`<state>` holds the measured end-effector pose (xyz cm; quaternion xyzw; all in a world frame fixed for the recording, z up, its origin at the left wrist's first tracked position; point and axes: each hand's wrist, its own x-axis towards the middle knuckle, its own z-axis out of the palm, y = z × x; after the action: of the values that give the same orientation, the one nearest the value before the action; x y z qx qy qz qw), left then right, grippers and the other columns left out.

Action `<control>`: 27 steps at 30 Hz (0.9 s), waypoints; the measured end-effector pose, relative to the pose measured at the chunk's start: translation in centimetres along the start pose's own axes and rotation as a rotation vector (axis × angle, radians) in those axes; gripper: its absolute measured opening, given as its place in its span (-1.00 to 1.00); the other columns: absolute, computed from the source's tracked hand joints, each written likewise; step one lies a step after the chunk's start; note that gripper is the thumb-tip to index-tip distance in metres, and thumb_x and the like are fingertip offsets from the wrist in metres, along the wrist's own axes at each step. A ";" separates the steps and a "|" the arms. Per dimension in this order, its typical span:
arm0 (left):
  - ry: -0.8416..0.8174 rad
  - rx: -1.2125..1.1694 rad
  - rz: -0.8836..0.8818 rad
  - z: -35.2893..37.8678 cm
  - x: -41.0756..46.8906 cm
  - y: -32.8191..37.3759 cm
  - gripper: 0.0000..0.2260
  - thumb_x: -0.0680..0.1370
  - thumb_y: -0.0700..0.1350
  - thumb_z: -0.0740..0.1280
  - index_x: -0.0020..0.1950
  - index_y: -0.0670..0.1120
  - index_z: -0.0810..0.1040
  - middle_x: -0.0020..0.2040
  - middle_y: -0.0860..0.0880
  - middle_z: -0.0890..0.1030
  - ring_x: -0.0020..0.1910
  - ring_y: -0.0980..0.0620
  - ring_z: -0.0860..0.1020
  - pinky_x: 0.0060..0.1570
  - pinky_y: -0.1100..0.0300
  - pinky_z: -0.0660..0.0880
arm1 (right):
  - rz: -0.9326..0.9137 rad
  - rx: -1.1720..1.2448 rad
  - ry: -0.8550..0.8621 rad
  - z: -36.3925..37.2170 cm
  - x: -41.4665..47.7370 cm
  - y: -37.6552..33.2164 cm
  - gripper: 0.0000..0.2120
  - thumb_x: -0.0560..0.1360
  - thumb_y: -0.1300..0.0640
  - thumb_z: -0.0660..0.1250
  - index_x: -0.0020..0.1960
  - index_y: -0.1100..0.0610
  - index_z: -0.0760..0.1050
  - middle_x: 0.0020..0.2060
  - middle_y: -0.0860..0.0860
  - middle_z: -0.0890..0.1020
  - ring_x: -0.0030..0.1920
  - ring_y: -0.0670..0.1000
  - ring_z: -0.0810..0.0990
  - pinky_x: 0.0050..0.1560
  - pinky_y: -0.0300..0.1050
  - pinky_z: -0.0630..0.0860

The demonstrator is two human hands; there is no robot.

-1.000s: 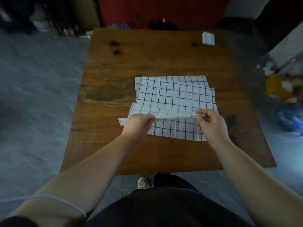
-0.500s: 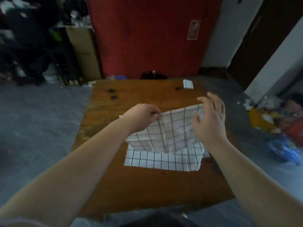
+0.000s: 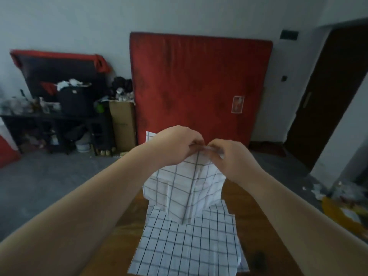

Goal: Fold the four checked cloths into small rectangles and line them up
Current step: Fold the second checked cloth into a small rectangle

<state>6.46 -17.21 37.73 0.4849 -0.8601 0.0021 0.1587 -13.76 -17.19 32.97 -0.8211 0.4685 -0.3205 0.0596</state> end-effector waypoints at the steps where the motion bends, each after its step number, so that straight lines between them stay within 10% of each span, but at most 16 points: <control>1: 0.013 0.022 0.003 -0.3 0.5 0.5 -0.77 0.66 0.11 0.25 0.18 0.08 0.63 -0.13 0.16 0.57 -0.07 0.06 0.57 -0.08 0.11 0.50 | 0.005 0.038 0.001 -0.9 -0.1 0.3 -0.84 0.66 -0.09 0.28 -0.03 -0.12 0.60 -0.28 -0.08 0.68 -0.26 -0.04 0.64 -0.03 0.02 0.59; 7: 0.040 0.061 -0.050 -1.0 3.0 2.7 -0.77 0.65 0.11 0.27 0.15 0.07 0.67 -0.02 0.14 0.66 0.01 0.05 0.60 0.03 0.08 0.54 | 0.018 0.014 -0.034 -5.8 -0.6 3.1 -0.84 0.66 -0.01 0.29 -0.07 -0.12 0.59 -0.36 -0.04 0.64 -0.38 0.01 0.58 -0.31 0.03 0.54; 27: 0.166 0.027 -0.082 -6.4 9.3 5.8 -0.83 0.66 0.04 0.30 0.13 0.10 0.68 -0.01 0.15 0.67 -0.07 0.16 0.57 -0.05 0.19 0.50 | 0.196 -0.151 0.189 -17.5 -2.2 11.8 -0.86 0.64 0.07 0.30 0.01 -0.12 0.60 -0.14 -0.19 0.64 -0.12 -0.20 0.59 -0.09 -0.25 0.50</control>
<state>-1.08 -20.86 47.20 0.5200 -0.8232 0.0472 0.2230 -33.37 -18.37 41.03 -0.7397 0.5726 -0.3531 -0.0157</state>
